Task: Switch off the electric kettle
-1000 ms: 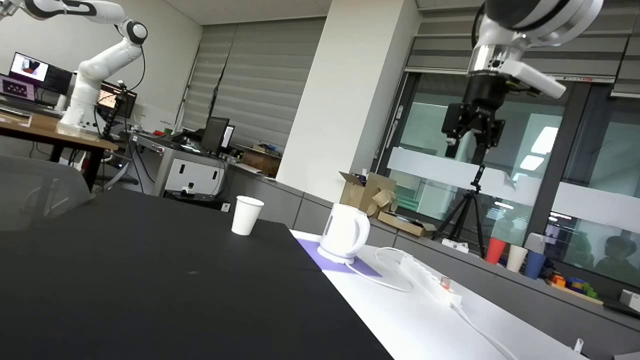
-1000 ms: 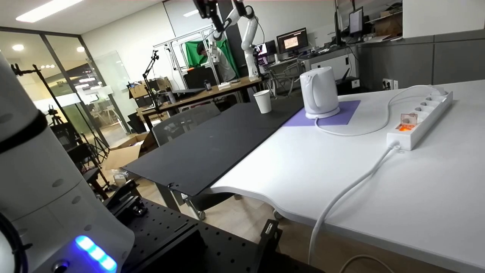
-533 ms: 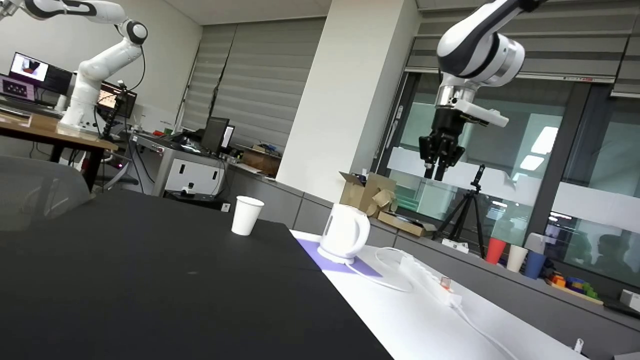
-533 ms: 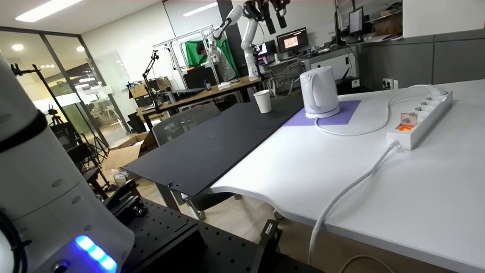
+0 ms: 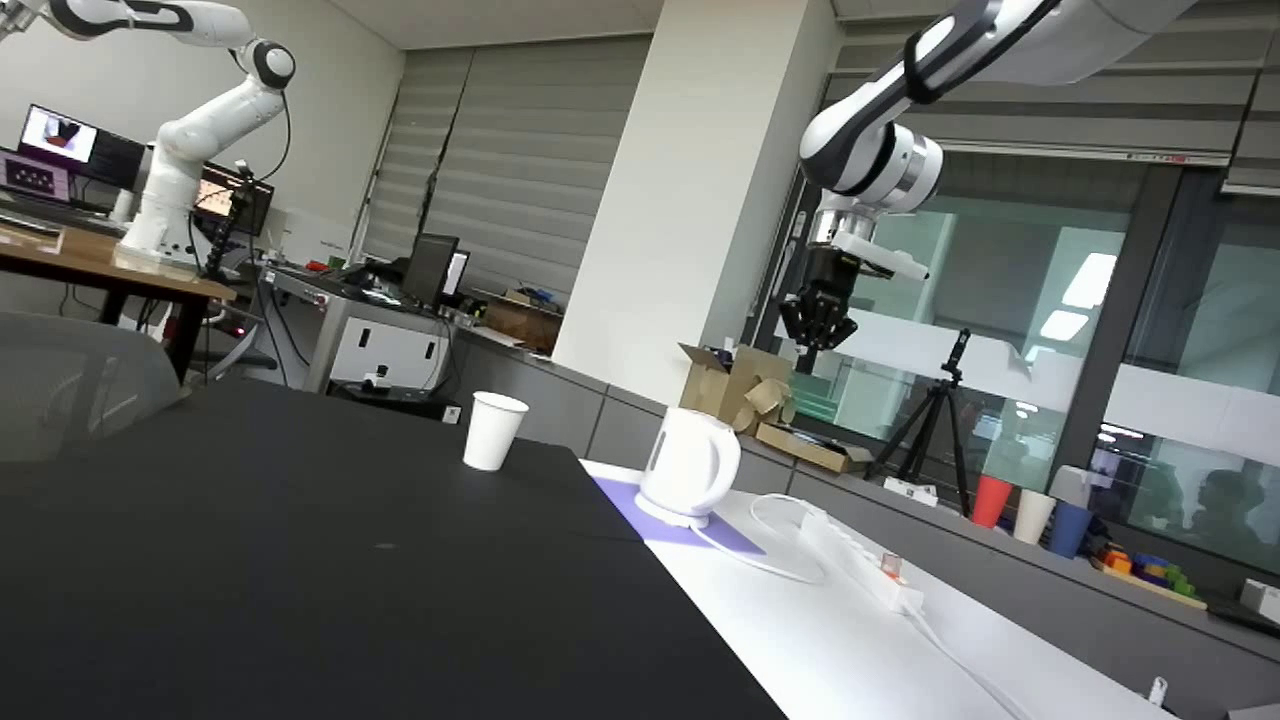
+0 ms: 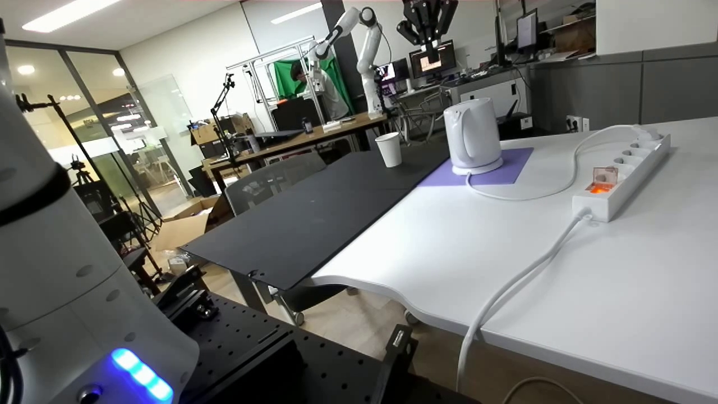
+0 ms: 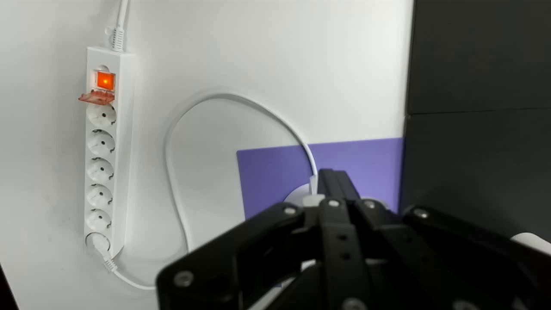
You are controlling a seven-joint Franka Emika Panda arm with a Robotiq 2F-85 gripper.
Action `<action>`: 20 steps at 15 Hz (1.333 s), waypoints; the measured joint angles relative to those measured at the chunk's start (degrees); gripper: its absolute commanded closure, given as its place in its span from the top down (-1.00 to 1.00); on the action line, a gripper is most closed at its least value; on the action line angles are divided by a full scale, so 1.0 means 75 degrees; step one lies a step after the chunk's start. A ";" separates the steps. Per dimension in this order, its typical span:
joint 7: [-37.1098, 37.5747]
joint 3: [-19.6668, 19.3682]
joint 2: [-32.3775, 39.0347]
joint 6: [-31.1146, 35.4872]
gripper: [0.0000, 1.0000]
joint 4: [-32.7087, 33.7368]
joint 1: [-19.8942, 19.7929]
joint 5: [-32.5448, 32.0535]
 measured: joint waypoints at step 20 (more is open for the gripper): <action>-0.0342 0.0157 0.1152 -0.0528 -1.00 0.1087 -0.0240 0.0093</action>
